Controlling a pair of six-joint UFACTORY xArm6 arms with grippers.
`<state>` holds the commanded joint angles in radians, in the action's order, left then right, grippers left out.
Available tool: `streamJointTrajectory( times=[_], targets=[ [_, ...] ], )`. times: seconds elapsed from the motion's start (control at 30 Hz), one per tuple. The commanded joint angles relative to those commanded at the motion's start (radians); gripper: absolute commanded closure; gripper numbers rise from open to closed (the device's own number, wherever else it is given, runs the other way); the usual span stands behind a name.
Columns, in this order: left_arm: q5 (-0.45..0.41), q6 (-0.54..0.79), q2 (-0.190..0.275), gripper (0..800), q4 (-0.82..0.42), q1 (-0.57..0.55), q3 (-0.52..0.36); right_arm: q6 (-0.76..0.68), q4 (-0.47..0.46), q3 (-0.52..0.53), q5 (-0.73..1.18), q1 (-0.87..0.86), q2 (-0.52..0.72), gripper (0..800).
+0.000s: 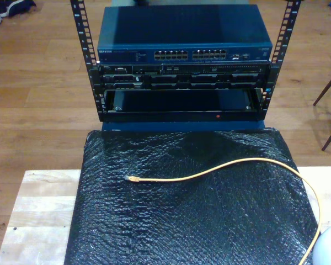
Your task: Grab the cable and plug it in
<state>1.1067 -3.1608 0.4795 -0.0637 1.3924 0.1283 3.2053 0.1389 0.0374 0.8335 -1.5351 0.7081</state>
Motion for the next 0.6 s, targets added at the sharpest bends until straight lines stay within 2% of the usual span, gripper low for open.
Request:
streamJointTrajectory(
  times=[0.6],
  targets=[
    [0.006,0.006,-0.002,0,-0.005,0.000,0.005,0.003,0.000,0.002,0.000,0.000,0.000,2]
  ],
)
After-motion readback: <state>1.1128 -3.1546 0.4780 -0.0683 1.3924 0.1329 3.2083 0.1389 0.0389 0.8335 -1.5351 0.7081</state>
